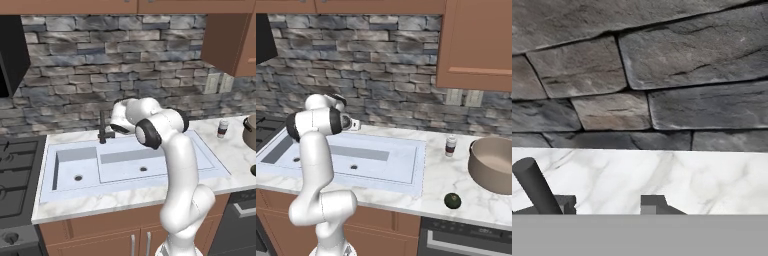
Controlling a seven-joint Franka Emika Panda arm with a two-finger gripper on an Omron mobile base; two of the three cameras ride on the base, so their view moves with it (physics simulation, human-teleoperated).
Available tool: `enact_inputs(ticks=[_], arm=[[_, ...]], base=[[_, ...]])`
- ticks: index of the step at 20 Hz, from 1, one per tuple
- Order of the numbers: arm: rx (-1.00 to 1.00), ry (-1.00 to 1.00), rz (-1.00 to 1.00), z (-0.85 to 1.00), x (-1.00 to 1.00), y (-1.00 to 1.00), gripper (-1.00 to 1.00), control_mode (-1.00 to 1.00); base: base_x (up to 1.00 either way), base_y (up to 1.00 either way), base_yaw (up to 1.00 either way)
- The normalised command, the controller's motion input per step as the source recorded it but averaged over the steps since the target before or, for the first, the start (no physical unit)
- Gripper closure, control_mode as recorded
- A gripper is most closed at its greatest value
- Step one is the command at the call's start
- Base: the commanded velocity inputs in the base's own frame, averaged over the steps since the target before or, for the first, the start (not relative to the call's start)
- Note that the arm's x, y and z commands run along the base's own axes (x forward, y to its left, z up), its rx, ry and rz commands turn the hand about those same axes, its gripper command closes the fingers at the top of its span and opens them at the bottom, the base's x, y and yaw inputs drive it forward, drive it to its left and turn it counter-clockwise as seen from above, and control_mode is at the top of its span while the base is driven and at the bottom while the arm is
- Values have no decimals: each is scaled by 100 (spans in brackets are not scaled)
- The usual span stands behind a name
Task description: Turn on the sink faucet. Then move the squash from the counter to the sink. Turn off the sink. Move the vegetable from the sink to the pot next to the stove. Finally move the pot to the front left burner.
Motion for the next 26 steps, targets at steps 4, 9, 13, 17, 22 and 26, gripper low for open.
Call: enact_inputs(ticks=[4,9,13,17,22,26], arm=[[3,8,-2,-52,-9,-75,100,-100],[4,6,-2,-58,-13,-75,100,-100],[4,5,-3,-60,-15,-73,100,-100],[5,5,-3,-63,-14,-73,100,-100],[5,5,-4,-66,-15,-75,100,-100],[6,4,-5,-69,-18,-74,100,-100]], base=[[0,0,0],[0,0,0],[0,0,0],[0,0,0],[0,0,0],[0,0,0]])
